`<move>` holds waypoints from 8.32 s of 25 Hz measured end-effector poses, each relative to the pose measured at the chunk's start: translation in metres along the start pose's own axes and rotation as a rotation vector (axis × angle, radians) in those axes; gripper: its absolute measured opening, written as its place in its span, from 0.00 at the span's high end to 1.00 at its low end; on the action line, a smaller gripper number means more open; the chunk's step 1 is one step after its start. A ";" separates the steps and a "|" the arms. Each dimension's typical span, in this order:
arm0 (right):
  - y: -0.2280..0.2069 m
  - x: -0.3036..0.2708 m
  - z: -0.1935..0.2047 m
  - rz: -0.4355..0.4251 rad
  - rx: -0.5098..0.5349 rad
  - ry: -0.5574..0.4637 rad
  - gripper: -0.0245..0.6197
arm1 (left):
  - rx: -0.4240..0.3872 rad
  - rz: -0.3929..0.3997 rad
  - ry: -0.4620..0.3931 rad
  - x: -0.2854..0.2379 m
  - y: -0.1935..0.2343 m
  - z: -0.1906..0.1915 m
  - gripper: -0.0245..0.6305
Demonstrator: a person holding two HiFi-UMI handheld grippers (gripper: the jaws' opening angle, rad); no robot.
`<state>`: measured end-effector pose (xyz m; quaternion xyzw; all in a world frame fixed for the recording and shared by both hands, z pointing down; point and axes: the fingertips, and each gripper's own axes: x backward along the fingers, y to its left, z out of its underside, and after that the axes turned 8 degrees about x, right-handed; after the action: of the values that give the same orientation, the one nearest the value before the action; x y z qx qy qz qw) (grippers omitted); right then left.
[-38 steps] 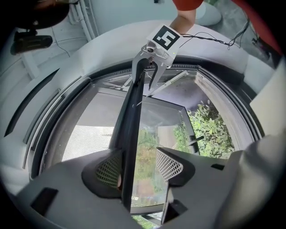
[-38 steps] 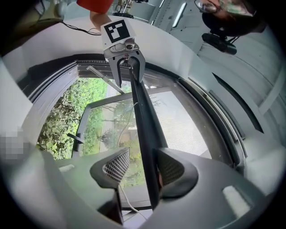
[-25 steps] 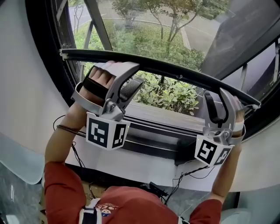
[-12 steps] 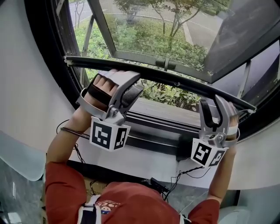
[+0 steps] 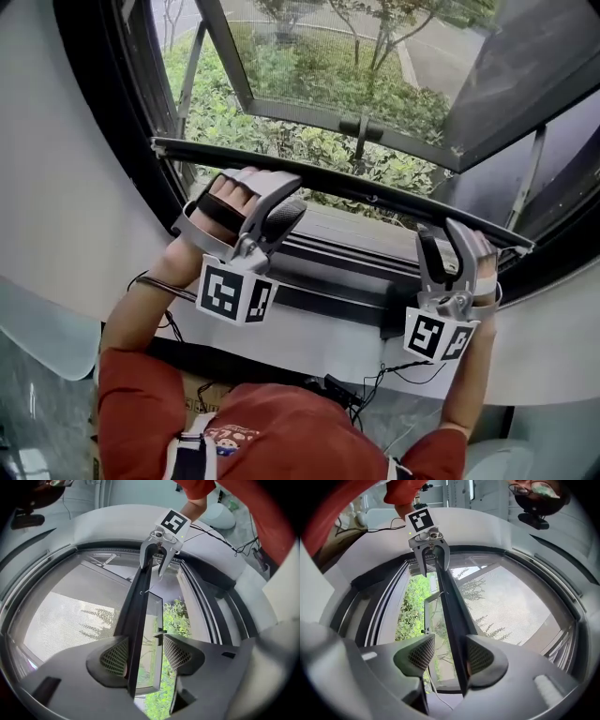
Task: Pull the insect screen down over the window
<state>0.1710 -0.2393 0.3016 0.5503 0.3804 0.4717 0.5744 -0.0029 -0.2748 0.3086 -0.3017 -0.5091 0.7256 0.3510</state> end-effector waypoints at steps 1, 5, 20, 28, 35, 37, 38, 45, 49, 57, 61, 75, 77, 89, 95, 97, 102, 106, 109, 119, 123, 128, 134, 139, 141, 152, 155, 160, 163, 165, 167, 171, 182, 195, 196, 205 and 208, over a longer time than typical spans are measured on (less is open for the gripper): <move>0.005 0.001 0.000 -0.007 -0.004 0.000 0.63 | 0.002 0.009 0.003 0.000 -0.005 0.001 0.61; 0.017 0.003 0.000 -0.037 -0.023 0.002 0.63 | 0.021 0.033 0.010 0.001 -0.016 0.004 0.61; 0.079 0.013 0.004 -0.174 -0.086 0.008 0.62 | 0.061 0.151 0.038 0.001 -0.077 0.021 0.61; 0.095 0.016 0.004 -0.226 -0.126 0.000 0.61 | 0.082 0.177 0.045 0.001 -0.091 0.024 0.61; 0.121 0.021 0.005 -0.284 -0.154 0.005 0.61 | 0.105 0.241 0.057 0.002 -0.117 0.031 0.61; 0.129 0.022 0.006 -0.304 -0.164 0.007 0.61 | 0.116 0.265 0.065 0.002 -0.125 0.033 0.61; 0.133 0.023 0.007 -0.312 -0.167 0.008 0.61 | 0.117 0.274 0.067 0.001 -0.129 0.034 0.61; 0.143 0.026 0.006 -0.319 -0.181 0.007 0.61 | 0.092 0.299 0.082 0.003 -0.141 0.038 0.61; 0.151 0.030 0.005 -0.331 -0.188 0.008 0.61 | 0.091 0.318 0.087 0.006 -0.150 0.039 0.61; 0.162 0.032 0.007 -0.341 -0.199 0.007 0.61 | 0.103 0.337 0.097 0.006 -0.161 0.041 0.61; 0.165 0.031 0.007 -0.322 -0.204 0.001 0.61 | 0.108 0.335 0.098 0.005 -0.164 0.043 0.61; 0.165 0.033 0.008 -0.280 -0.219 0.002 0.61 | 0.110 0.332 0.107 0.005 -0.163 0.040 0.61; 0.166 0.032 0.009 -0.268 -0.220 0.003 0.61 | 0.111 0.341 0.108 0.005 -0.163 0.040 0.61; 0.169 0.026 0.008 -0.332 -0.224 0.009 0.60 | 0.144 0.420 0.106 0.002 -0.164 0.045 0.62; 0.174 0.027 0.009 -0.316 -0.243 0.007 0.59 | 0.153 0.391 0.105 0.001 -0.168 0.045 0.62; 0.174 0.026 0.010 -0.329 -0.237 0.001 0.59 | 0.150 0.393 0.108 0.000 -0.167 0.045 0.62; 0.174 0.025 0.009 -0.324 -0.244 0.011 0.59 | 0.148 0.388 0.109 0.000 -0.166 0.047 0.62; 0.172 0.026 0.010 -0.309 -0.229 0.017 0.59 | 0.121 0.344 0.106 0.000 -0.166 0.046 0.62; 0.171 0.027 0.010 -0.313 -0.231 0.018 0.59 | 0.157 0.323 0.100 0.000 -0.164 0.045 0.62; 0.163 0.030 0.008 -0.305 -0.358 0.042 0.59 | 0.280 0.258 0.098 0.001 -0.159 0.046 0.62; 0.153 0.032 0.004 -0.249 -0.421 0.026 0.59 | 0.327 0.229 0.103 0.004 -0.154 0.046 0.62; 0.131 0.037 -0.003 -0.172 -0.550 -0.013 0.59 | 0.450 0.167 0.071 0.013 -0.140 0.039 0.62; 0.114 0.044 -0.008 -0.113 -0.689 -0.035 0.59 | 0.666 0.044 0.030 0.022 -0.124 0.035 0.62; 0.102 0.047 -0.010 -0.022 -0.814 -0.096 0.59 | 0.831 -0.038 -0.001 0.032 -0.119 0.038 0.62; 0.101 0.049 -0.008 0.013 -0.872 -0.086 0.59 | 0.898 -0.065 -0.018 0.036 -0.118 0.036 0.62; 0.120 0.065 0.000 0.094 -1.051 -0.006 0.60 | 1.161 -0.137 -0.039 0.042 -0.133 0.033 0.62; 0.123 0.070 0.003 0.142 -1.079 0.014 0.60 | 1.221 -0.159 -0.032 0.045 -0.139 0.036 0.62; 0.126 0.073 0.000 0.163 -1.101 0.020 0.60 | 1.266 -0.187 0.001 0.050 -0.150 0.042 0.63; 0.129 0.072 -0.005 0.156 -1.107 0.008 0.60 | 1.281 -0.196 0.010 0.053 -0.156 0.043 0.63; 0.132 0.071 -0.009 0.156 -1.105 0.003 0.60 | 1.288 -0.198 0.015 0.054 -0.159 0.044 0.63; 0.136 0.072 -0.009 0.152 -1.107 0.008 0.60 | 1.284 -0.199 0.020 0.055 -0.162 0.044 0.63; 0.143 0.072 -0.008 0.144 -1.114 0.021 0.60 | 1.269 -0.194 0.027 0.057 -0.166 0.045 0.63; 0.145 0.076 -0.004 0.149 -1.139 0.036 0.91 | 1.284 -0.201 0.042 0.059 -0.166 0.048 0.94; 0.145 0.075 -0.005 0.144 -1.133 0.045 0.95 | 1.270 -0.216 0.040 0.061 -0.163 0.050 0.95; 0.145 0.075 -0.005 0.143 -1.131 0.045 0.95 | 1.271 -0.217 0.040 0.061 -0.162 0.050 0.95; 0.146 0.073 -0.006 0.141 -1.115 0.045 0.95 | 1.260 -0.223 0.036 0.060 -0.161 0.052 0.95; 0.145 0.072 -0.005 0.141 -1.110 0.044 0.95 | 1.259 -0.228 0.030 0.060 -0.159 0.051 0.95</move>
<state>0.1673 -0.1758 0.4507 0.1794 0.0491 0.6497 0.7371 -0.0452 -0.2156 0.4701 0.0083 -0.0095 0.8395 0.5432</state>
